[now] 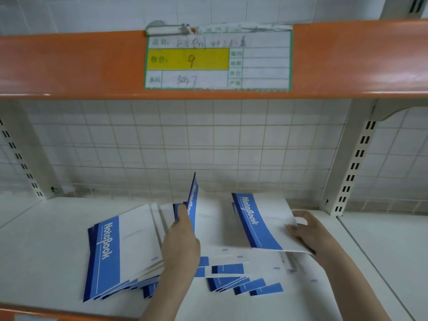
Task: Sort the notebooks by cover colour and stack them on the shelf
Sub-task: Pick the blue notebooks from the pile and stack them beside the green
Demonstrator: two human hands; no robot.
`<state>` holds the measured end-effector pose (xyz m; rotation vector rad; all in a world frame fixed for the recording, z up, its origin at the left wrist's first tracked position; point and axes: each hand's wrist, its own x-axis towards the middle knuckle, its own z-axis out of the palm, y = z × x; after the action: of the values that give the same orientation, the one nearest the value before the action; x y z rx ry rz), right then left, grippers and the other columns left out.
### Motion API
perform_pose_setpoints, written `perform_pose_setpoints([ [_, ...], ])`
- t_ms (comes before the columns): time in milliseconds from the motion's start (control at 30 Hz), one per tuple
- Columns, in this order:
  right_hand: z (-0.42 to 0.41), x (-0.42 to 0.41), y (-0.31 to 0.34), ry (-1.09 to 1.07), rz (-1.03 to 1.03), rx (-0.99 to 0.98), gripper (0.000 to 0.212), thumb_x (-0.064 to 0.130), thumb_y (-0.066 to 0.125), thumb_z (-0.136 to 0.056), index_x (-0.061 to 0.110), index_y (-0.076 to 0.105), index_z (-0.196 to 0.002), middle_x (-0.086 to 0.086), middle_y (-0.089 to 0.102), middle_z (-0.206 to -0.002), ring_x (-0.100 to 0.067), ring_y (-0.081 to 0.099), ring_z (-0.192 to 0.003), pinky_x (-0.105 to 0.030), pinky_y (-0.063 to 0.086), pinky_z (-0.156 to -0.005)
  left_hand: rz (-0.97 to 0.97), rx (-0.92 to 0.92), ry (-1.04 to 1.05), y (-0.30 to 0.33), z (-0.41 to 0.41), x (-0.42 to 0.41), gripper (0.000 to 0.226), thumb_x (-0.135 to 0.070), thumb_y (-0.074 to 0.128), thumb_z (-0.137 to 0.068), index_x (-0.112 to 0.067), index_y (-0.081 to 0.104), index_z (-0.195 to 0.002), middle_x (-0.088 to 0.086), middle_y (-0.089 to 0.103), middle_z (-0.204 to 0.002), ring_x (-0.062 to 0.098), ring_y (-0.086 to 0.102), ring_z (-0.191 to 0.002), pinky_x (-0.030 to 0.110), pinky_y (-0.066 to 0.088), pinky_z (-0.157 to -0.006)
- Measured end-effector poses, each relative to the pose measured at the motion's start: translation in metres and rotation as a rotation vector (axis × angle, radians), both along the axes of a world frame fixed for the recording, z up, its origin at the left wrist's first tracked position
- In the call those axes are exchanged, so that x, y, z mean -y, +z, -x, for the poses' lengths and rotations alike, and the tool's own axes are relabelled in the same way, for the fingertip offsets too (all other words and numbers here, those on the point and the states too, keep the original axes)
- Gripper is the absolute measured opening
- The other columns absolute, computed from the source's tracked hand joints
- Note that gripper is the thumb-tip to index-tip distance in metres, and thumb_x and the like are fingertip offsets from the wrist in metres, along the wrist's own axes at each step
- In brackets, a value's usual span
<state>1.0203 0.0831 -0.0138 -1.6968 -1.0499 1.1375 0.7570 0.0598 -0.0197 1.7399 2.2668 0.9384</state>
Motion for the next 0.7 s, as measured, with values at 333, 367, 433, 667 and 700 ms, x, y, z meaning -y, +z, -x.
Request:
perform_pose_setpoints([
  [333,0.026,0.003,-0.004,0.068,-0.052,-0.017,0.027,0.013,0.054,-0.094,0.026,0.045,-0.115,-0.006,0.067,-0.103,-0.022,0.066,-0.080,-0.024,0.049,-0.054,0.104,0.901,-0.171,0.001,-0.029,0.006,0.037,-0.004,0.044,-0.097,-0.023,0.037,-0.129,-0.008,0.055,-0.099,0.009,0.052,-0.075,0.024,0.051,-0.060],
  [367,0.029,0.003,-0.005,0.051,-0.069,-0.023,0.025,0.015,0.054,-0.094,0.027,0.045,-0.115,-0.005,0.065,-0.105,-0.023,0.066,-0.084,-0.027,0.051,-0.058,0.121,1.034,-0.172,0.003,-0.033,0.006,0.034,-0.007,0.044,-0.098,-0.025,0.039,-0.127,-0.011,0.053,-0.102,0.007,0.052,-0.079,0.028,0.054,-0.063],
  [433,0.034,0.003,-0.006,0.023,-0.135,-0.021,0.025,0.018,0.057,-0.092,0.024,0.048,-0.115,-0.006,0.063,-0.106,-0.025,0.063,-0.090,-0.034,0.054,-0.071,0.137,1.148,-0.195,0.008,-0.039,0.008,0.021,-0.021,0.042,-0.101,-0.033,0.040,-0.118,-0.020,0.048,-0.097,-0.001,0.051,-0.079,0.025,0.054,-0.053],
  [667,0.042,0.007,-0.006,0.016,-0.202,-0.277,0.005,0.021,0.061,-0.091,0.021,0.058,-0.095,0.001,0.072,-0.081,-0.016,0.070,-0.070,-0.024,0.052,-0.054,0.171,1.093,-0.504,0.010,-0.047,0.008,0.024,-0.019,0.056,-0.094,-0.040,0.050,-0.106,-0.022,0.068,-0.089,-0.001,0.066,-0.088,0.027,0.053,-0.085],
  [700,0.039,0.007,-0.007,0.017,-0.187,-0.312,0.001,0.019,0.061,-0.091,0.020,0.060,-0.090,0.004,0.073,-0.071,-0.013,0.070,-0.062,-0.021,0.051,-0.049,0.189,1.058,-0.502,0.014,-0.046,0.009,0.016,-0.025,0.050,-0.097,-0.041,0.050,-0.097,-0.024,0.066,-0.082,-0.010,0.063,-0.079,0.018,0.051,-0.078],
])
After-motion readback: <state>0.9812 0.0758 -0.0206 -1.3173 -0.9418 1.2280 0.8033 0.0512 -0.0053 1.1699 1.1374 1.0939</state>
